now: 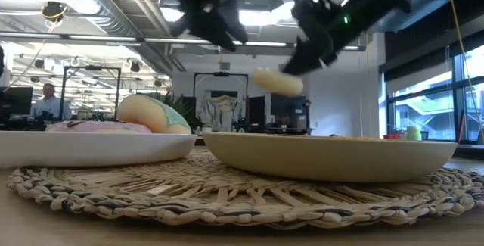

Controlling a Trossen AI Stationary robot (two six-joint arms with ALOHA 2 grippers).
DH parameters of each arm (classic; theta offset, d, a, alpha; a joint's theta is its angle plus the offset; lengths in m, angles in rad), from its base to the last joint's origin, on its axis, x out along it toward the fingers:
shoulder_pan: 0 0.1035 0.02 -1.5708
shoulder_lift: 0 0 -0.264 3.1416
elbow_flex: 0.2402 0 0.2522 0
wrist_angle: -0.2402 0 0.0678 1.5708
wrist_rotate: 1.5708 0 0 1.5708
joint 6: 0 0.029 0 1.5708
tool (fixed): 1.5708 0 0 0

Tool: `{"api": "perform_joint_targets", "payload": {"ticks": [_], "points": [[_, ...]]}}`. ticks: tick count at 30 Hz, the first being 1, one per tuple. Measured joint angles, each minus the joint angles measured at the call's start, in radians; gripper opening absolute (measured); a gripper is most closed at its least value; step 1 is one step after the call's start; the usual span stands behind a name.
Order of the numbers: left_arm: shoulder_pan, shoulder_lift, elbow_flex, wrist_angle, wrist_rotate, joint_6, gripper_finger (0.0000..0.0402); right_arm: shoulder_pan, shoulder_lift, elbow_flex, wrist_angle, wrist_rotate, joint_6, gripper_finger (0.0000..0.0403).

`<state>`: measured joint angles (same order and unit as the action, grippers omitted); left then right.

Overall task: Pick & Place donuts
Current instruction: Put the large white donut on the white plate

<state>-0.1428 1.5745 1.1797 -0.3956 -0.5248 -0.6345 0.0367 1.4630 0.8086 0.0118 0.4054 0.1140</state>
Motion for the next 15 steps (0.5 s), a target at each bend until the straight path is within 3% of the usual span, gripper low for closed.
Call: {"api": "perform_joint_targets", "payload": {"ticks": [8, 15], "points": [[0.026, 0.085, -0.002, 0.134, 0.039, 0.055, 0.0143, 0.11, 0.001, 0.062, -0.015, 0.164, -0.043, 0.0031], [0.04, 0.119, -0.002, 0.175, 0.096, 0.047, 0.0143, 0.141, 0.001, 0.062, -0.033, 0.195, -0.041, 0.0023]]}}
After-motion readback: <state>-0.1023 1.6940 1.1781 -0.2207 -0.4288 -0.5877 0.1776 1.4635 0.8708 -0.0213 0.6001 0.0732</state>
